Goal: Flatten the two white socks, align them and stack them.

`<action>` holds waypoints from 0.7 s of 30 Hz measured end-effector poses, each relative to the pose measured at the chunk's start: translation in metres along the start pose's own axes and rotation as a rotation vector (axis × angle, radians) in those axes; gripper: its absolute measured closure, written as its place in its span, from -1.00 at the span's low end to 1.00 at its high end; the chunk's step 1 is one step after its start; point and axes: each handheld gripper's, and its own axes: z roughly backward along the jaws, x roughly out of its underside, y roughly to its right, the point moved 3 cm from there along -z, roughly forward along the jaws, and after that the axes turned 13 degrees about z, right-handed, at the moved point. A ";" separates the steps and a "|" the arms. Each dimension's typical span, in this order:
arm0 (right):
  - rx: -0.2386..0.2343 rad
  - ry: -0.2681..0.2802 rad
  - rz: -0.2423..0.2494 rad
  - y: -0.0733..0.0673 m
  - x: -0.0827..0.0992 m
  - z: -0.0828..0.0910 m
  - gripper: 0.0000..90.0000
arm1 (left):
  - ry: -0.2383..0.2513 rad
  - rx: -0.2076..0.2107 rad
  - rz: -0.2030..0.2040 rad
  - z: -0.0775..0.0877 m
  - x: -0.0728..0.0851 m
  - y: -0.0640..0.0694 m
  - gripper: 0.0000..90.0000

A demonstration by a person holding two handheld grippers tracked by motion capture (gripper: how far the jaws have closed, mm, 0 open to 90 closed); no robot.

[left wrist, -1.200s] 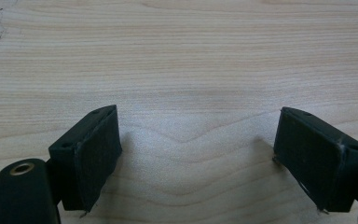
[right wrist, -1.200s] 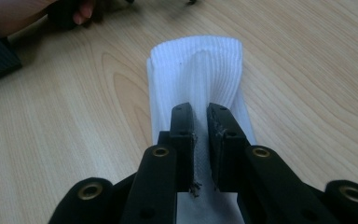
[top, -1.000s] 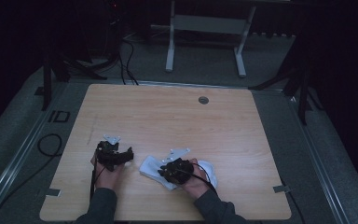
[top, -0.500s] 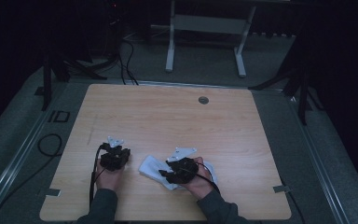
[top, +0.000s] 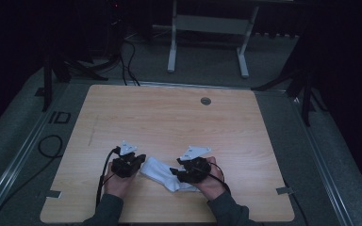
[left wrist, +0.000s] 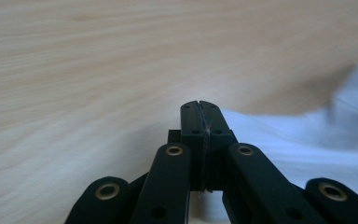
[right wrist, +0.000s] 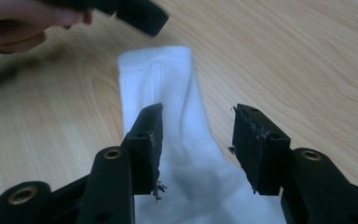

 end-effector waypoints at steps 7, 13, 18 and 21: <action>0.018 0.012 -0.024 0.007 0.008 0.011 0.16 | -0.120 0.004 -0.078 -0.016 0.010 0.013 0.99; 0.080 -0.004 -0.057 0.021 0.025 0.031 0.16 | -0.121 -0.043 -0.129 -0.018 0.010 0.019 0.99; 0.139 -0.004 -0.135 0.042 0.042 0.049 0.18 | -0.120 -0.022 -0.098 -0.018 0.010 0.017 0.99; 0.163 -0.017 -0.189 0.052 0.054 0.056 0.20 | -0.116 -0.031 -0.098 -0.018 0.010 0.017 0.99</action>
